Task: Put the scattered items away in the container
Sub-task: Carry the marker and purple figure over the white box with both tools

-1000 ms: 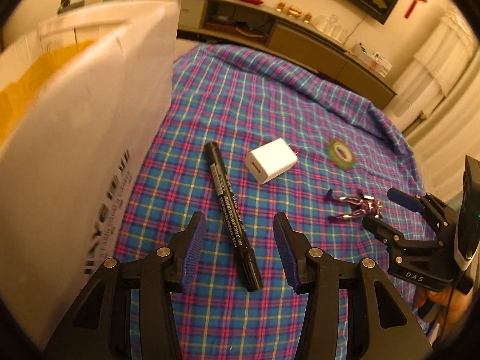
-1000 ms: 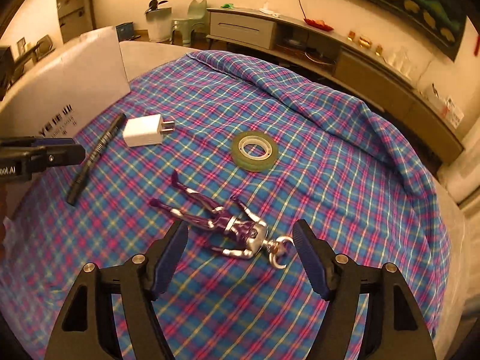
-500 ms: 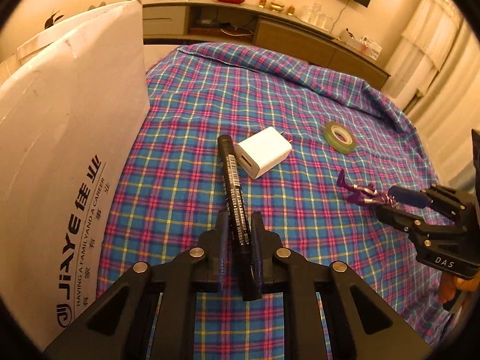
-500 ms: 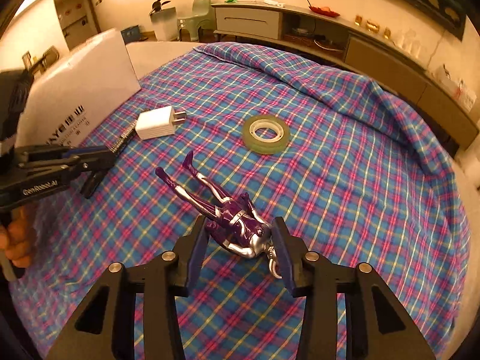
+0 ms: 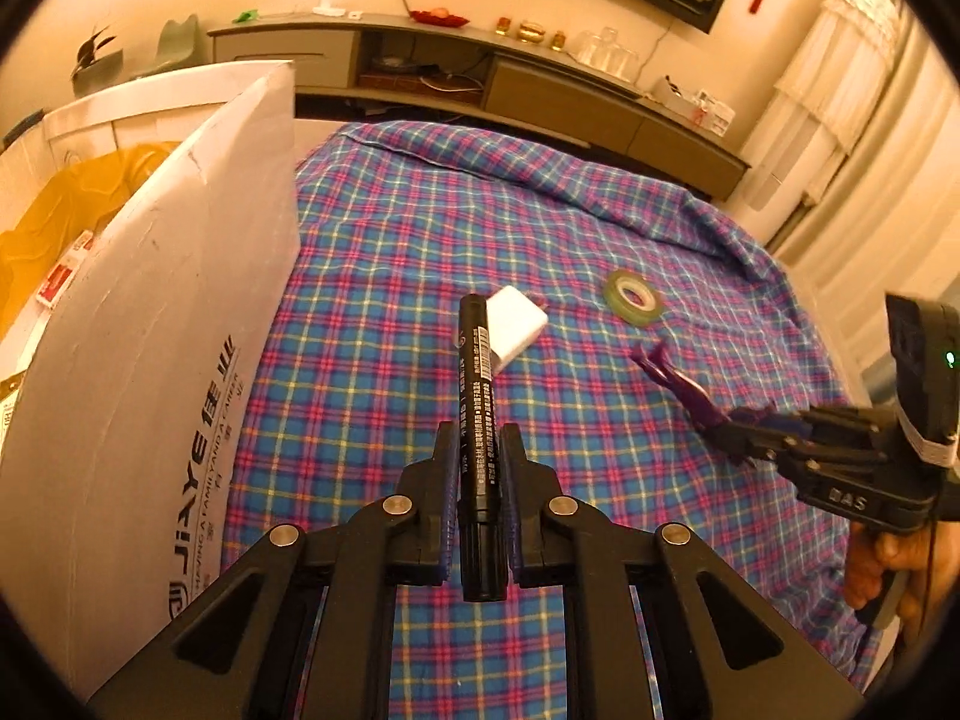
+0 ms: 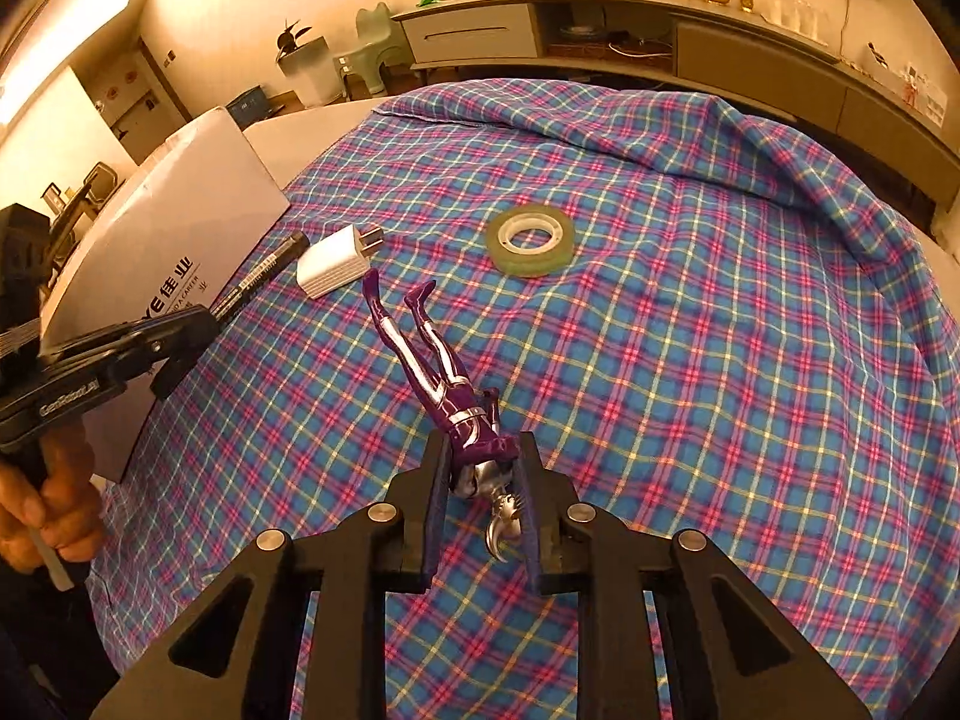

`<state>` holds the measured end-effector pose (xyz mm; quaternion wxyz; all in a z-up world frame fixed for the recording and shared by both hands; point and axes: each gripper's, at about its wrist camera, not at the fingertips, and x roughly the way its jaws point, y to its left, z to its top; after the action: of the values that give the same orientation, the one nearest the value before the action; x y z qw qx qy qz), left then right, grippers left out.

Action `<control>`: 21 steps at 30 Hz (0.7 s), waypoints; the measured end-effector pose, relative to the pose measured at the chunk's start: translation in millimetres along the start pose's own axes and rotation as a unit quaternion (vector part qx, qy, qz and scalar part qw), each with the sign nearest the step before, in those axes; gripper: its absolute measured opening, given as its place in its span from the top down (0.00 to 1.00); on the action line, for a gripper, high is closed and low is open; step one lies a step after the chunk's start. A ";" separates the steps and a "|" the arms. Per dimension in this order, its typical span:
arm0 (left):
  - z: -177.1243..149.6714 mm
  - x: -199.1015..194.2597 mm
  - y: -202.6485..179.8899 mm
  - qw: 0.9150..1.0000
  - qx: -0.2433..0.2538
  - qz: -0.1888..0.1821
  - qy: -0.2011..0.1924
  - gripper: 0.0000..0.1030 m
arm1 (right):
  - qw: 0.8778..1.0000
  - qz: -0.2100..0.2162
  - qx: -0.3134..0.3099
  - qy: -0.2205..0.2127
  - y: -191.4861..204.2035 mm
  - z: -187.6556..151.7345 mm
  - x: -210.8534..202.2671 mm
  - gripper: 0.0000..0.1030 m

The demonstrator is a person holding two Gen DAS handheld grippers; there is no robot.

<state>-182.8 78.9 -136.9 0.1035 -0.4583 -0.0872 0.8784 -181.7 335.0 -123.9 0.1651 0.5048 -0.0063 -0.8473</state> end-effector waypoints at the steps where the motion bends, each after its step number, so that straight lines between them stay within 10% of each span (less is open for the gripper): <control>1: -1.6 -0.8 -1.2 1.000 0.002 -0.002 0.001 0.87 | 1.000 -0.009 -0.011 -0.001 3.5 0.8 1.0 0.76; 4: -6.1 -1.7 -4.8 1.000 0.010 -0.003 0.006 0.87 | 0.999 -0.033 -0.030 -0.001 10.7 2.7 11.7 0.48; 8: -8.9 1.1 -8.4 1.000 0.014 -0.003 0.012 0.87 | 0.996 -0.060 -0.061 -0.011 20.5 1.4 26.6 0.39; 11: -10.5 4.3 -11.3 1.000 0.018 -0.002 0.015 0.87 | 0.995 -0.066 -0.078 -0.018 26.1 1.1 26.7 0.63; 21: -5.3 -8.2 -14.5 1.000 0.017 -0.015 0.002 0.87 | 1.000 -0.021 -0.008 -0.020 12.6 -1.5 5.5 0.66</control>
<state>-172.3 91.0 -129.8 0.1242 -0.4572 -0.0789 0.8771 -179.3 321.8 -127.1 0.1511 0.4867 0.0084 -0.8603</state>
